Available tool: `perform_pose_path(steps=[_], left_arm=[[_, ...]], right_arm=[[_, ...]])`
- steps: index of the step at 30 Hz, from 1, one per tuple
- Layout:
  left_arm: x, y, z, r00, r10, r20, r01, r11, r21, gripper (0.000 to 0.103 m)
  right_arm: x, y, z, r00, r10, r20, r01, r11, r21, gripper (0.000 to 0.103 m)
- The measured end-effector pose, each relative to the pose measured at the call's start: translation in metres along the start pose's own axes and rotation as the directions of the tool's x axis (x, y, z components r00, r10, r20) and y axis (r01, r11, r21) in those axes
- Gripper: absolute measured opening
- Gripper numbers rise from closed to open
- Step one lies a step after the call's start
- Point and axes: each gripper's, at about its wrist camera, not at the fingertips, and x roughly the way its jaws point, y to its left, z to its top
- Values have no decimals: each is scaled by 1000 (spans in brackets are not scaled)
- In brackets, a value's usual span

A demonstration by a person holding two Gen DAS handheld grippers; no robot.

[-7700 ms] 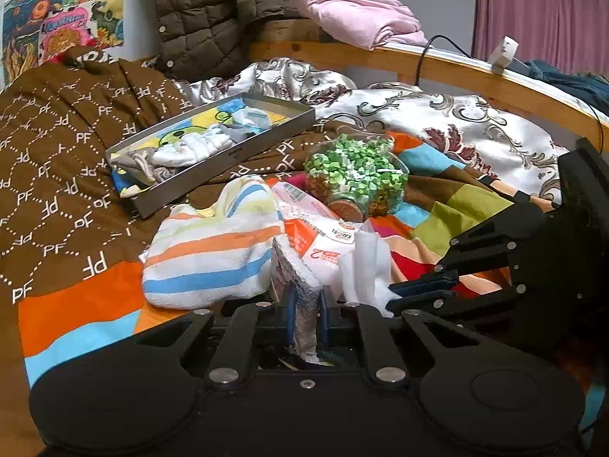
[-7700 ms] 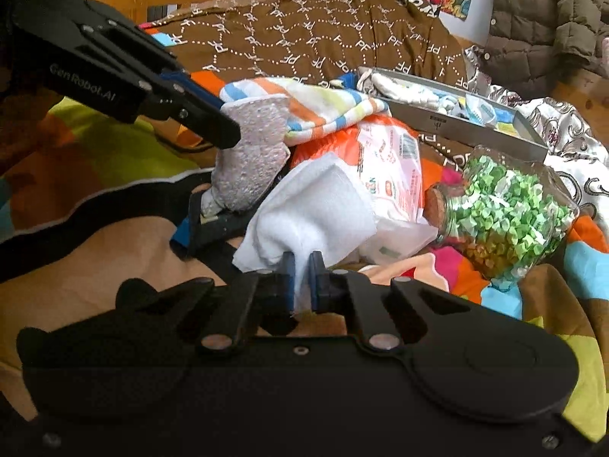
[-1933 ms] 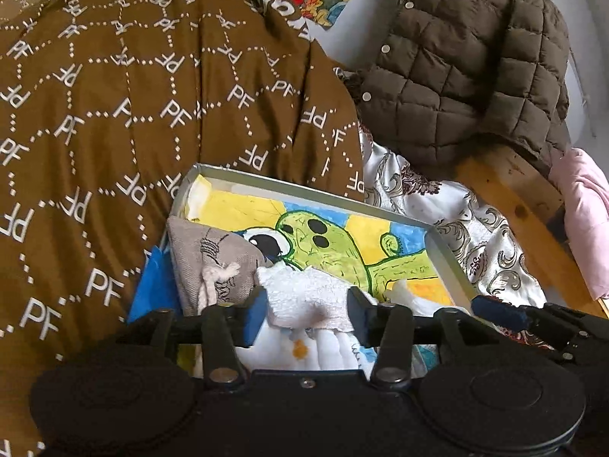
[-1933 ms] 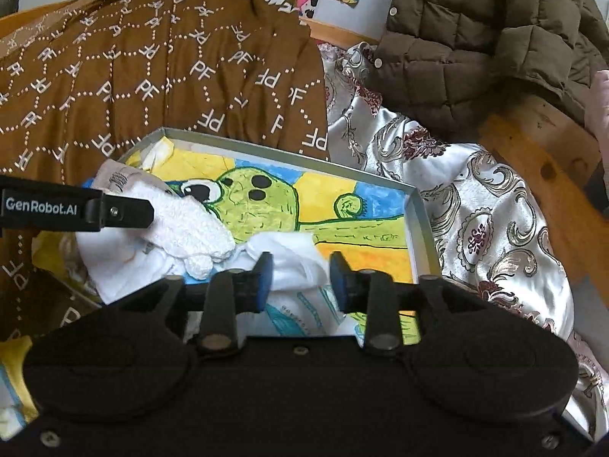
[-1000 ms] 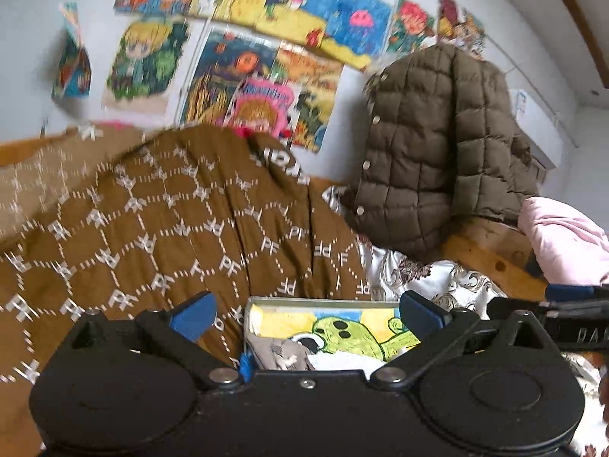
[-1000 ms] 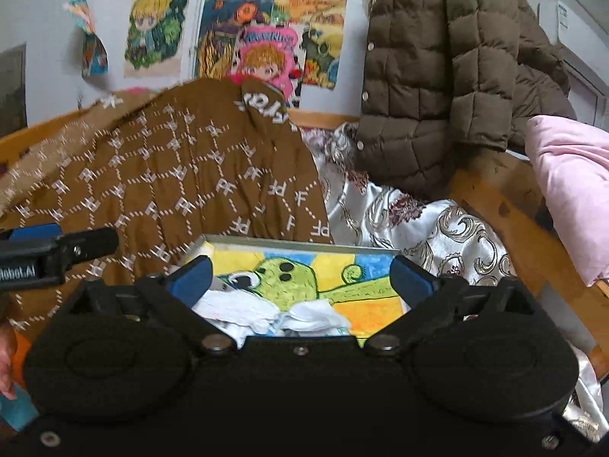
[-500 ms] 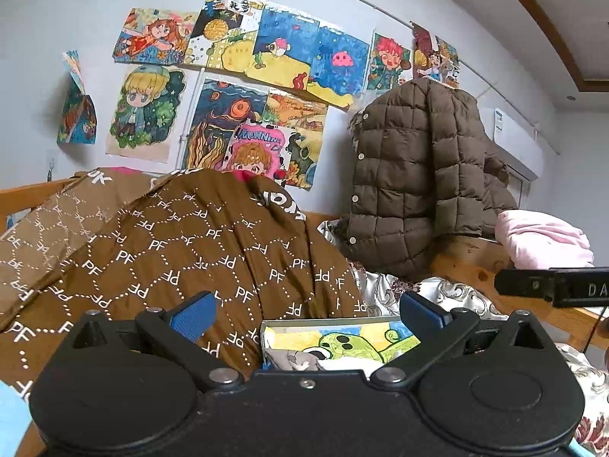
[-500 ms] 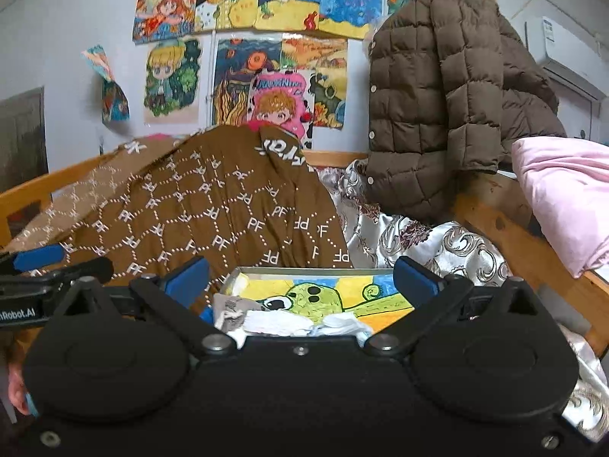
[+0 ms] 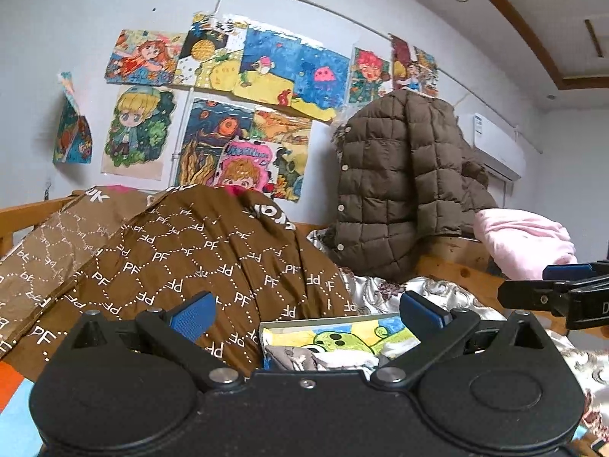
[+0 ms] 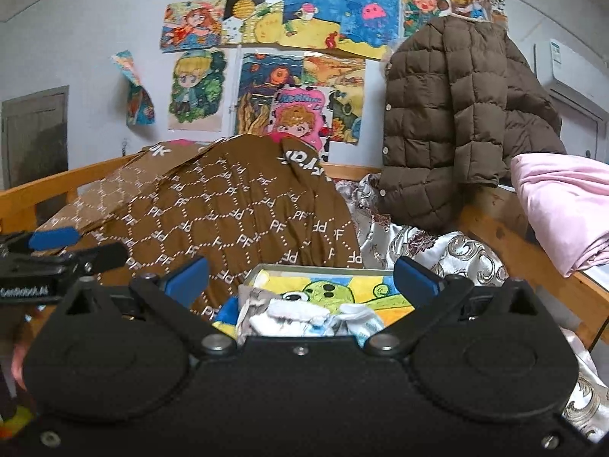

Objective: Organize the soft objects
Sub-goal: 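Lift both grippers away from the tray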

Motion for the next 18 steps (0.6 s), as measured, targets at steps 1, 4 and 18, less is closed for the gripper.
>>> perform_pose_path(steps=[1, 4, 18], left_arm=[[-3, -1, -2, 1000, -5, -1, 5, 1000, 6, 102], [-10, -2, -8, 1000, -21, -10, 21, 1000, 22, 102], [-22, -5, -40, 991, -64, -121, 73, 994, 79, 102]], right_arm=[[-5, 1, -3, 1000, 4, 0, -4, 1000, -1, 102], [-21, 2, -12, 1000, 13, -2, -12, 1000, 8, 102], [-50, 4, -58, 998, -12, -57, 13, 1000, 23, 102]])
